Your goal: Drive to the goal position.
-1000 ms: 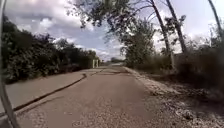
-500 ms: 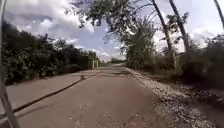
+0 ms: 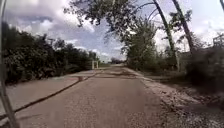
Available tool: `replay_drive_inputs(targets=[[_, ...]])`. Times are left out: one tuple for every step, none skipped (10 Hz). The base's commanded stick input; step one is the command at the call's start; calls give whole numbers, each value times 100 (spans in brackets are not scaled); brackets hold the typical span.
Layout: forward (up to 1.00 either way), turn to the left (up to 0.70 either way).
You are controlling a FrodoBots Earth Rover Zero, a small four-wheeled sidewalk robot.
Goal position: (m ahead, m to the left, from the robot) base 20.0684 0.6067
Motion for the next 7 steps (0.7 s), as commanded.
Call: replay_drive_inputs(targets=[[70,0],[70,0],[70,0],[70,0],[70,-11],[70,-23],[70,-16]])
